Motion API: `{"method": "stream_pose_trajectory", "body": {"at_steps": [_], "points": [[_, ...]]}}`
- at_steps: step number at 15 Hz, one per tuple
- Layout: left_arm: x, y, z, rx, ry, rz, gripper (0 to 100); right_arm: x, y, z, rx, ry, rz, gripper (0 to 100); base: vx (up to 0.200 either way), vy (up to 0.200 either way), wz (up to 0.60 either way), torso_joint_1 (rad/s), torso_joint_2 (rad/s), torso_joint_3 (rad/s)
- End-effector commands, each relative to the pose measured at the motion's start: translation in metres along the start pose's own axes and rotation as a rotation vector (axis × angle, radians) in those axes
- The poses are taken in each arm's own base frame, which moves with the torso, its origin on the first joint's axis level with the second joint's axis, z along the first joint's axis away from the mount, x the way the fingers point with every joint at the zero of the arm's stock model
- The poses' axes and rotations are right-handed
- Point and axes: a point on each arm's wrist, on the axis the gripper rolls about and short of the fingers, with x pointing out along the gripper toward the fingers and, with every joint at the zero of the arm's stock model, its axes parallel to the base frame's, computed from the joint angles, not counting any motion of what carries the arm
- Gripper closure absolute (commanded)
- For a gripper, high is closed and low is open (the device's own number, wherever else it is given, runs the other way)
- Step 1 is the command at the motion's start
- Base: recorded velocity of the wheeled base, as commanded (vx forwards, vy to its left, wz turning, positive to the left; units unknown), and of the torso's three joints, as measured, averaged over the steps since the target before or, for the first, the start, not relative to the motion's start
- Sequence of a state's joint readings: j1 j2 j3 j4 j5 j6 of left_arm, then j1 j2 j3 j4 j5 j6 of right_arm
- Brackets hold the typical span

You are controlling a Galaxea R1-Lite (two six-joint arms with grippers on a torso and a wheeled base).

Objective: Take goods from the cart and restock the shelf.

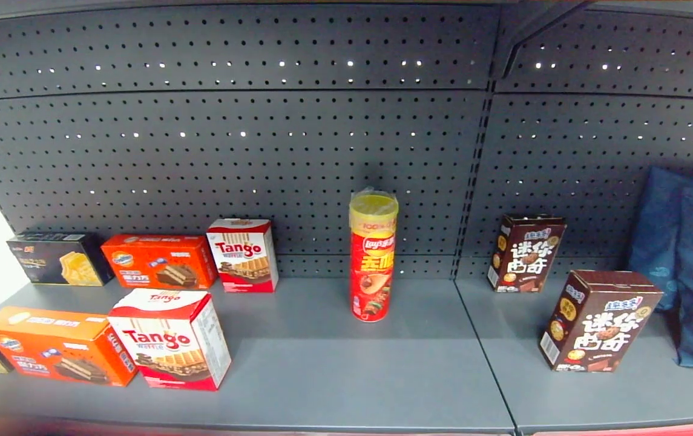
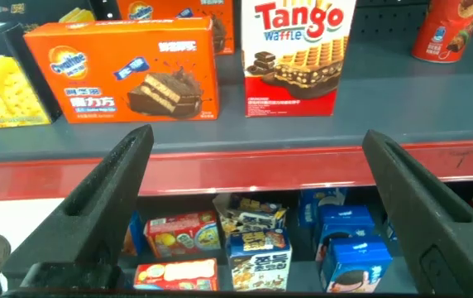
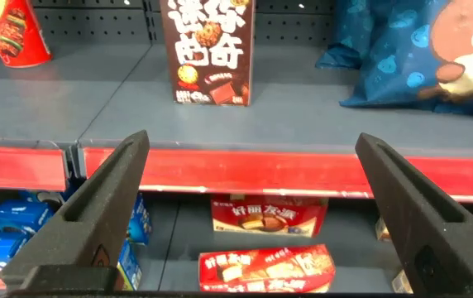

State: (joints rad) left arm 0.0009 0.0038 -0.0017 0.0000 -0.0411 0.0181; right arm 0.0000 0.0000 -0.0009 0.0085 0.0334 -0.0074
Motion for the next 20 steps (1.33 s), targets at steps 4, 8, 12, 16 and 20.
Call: {"method": "stream_pose_trajectory", "body": {"at_steps": [4, 8, 12, 16, 20], "points": [[0.0001, 0.0, 0.0, -0.001, 0.001, 0.0, 0, 0.0002, 0.0, -0.0003, 0.0, 0.003, 0.0, 0, 0.0, 0.0, 0.6, 0.008, 0.0, 0.004], [0.0001, 0.0, 0.0, -0.001, 0.001, 0.0, 0, 0.0002, 0.0, -0.0003, 0.001, 0.003, 0.0, 0, 0.0, 0.0, 0.6, 0.005, 0.0, 0.002], [0.0001, 0.0, 0.0, 0.0, 0.001, 0.0, 0, 0.0002, 0.0, -0.0003, 0.001, 0.003, 0.0, 0, 0.0, 0.0, 0.6, 0.004, 0.0, 0.0], [0.0001, 0.0, 0.0, -0.001, 0.001, 0.0, 0, 0.0002, 0.0, -0.0003, 0.001, 0.003, 0.0, 0, 0.0, 0.0, 0.6, 0.002, 0.0, 0.004], [0.0001, -0.0001, 0.0, 0.002, 0.001, -0.001, 0, 0.0002, 0.0, -0.0003, 0.003, 0.003, 0.0, 0, 0.0, 0.0, 0.3, 0.0, 0.0, 0.002]]}}
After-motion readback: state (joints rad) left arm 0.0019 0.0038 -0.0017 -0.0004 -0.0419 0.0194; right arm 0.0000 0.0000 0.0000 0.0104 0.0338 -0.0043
